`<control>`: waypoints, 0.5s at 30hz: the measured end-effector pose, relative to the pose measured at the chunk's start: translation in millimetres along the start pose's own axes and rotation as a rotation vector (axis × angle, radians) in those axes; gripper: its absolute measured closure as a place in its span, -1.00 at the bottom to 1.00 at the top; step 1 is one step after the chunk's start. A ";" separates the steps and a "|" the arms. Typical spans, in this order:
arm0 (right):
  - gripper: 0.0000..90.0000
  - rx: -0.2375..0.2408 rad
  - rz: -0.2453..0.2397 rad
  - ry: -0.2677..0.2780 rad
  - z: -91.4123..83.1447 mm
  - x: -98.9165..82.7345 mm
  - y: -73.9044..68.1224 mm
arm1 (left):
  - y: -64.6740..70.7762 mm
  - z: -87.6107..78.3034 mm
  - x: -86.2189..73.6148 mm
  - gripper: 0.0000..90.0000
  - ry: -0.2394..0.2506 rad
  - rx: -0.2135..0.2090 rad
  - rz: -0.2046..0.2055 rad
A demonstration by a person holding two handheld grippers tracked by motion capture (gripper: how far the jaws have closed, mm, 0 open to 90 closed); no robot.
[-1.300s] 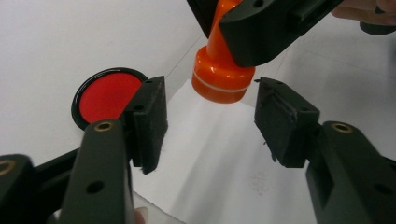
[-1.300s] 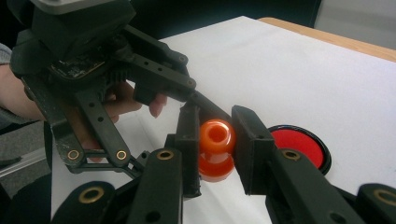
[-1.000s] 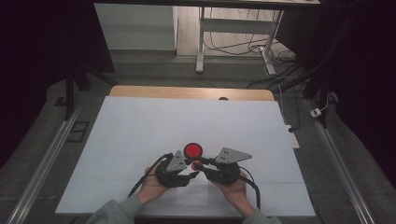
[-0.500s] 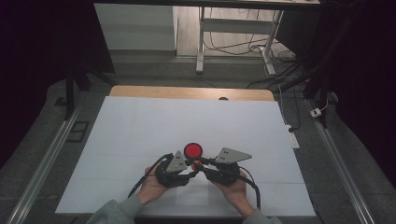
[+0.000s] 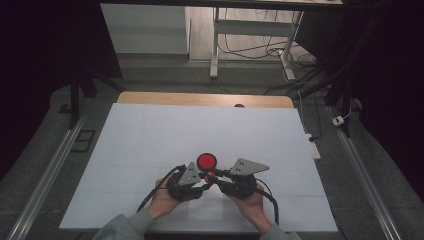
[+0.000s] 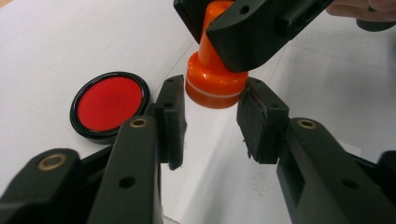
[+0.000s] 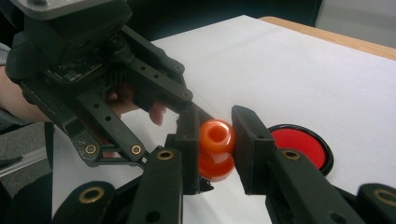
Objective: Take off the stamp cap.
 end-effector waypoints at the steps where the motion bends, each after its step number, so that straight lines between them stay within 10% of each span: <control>1: 0.60 0.000 0.002 -0.001 0.0 -0.1 -0.2 | 0.1 0.1 0.0 0.40 0.000 0.000 0.000; 15: 0.60 -0.001 0.000 -0.005 0.2 -0.5 0.0 | 0.9 0.3 -0.4 0.44 -0.003 -0.004 0.004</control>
Point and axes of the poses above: each handheld gripper's, and its own axes: z roughly forward along the jaws, x roughly out of its top, y roughly to its right, the point moved 6 cm from there along z, roughly forward along the jaws, and after that the axes turned 11 degrees about x, right-handed, at the moved point
